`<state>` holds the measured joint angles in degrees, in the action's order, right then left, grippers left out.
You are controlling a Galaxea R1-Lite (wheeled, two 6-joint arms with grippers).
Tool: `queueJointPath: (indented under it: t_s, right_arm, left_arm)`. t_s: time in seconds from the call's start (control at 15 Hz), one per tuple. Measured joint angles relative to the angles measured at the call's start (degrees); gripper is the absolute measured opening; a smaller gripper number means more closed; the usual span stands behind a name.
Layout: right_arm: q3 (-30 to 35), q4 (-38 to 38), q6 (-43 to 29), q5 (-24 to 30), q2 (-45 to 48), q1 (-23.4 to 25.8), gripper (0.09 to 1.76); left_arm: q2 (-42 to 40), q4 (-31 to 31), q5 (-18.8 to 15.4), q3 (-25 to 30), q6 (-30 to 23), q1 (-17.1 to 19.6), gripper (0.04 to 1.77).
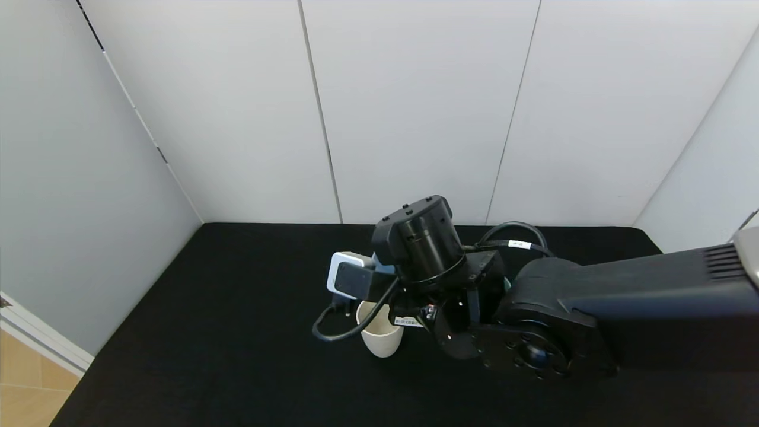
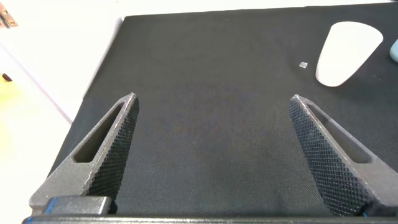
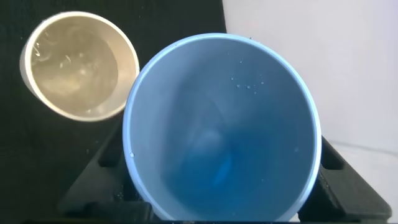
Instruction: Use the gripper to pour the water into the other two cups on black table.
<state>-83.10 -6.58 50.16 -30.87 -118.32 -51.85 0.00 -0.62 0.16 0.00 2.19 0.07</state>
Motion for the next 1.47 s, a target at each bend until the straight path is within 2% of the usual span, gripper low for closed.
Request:
queueJointPath:
  t_s: [0.33,0.47,0.67,0.8,1.2,1.47]
  right_arm:
    - [8.96,-1.27,-8.33,3.06,8.62,3.19,1.32]
    - [14.69,-4.99,-10.31,5.29,12.81,6.05,1.32]
    - [24.45,-16.07,-11.64,9.90,18.32,12.91,1.32]
    - [29.88,-20.72,-13.76,13.92,21.27,18.75,1.32]
    - [36.28,-23.39,-31.32,23.54,26.23,33.94,1.32]
    - [40.94,-28.42,-36.86,26.71,26.84,39.56,1.32]
  left_arm:
    - [0.00,-0.01,-0.02,0.00,0.00,0.00,1.72]
    - [0.00,-0.01,0.00,0.00,0.00,0.00,1.72]
    - [0.00,-0.01,0.00,0.00,0.00,0.00,1.72]
    - [0.00,-0.01,0.00,0.00,0.00,0.00,1.72]
    - [0.00,0.00,0.00,0.00,0.00,0.00,1.72]
    - [0.00,0.00,0.00,0.00,0.00,0.00,1.72]
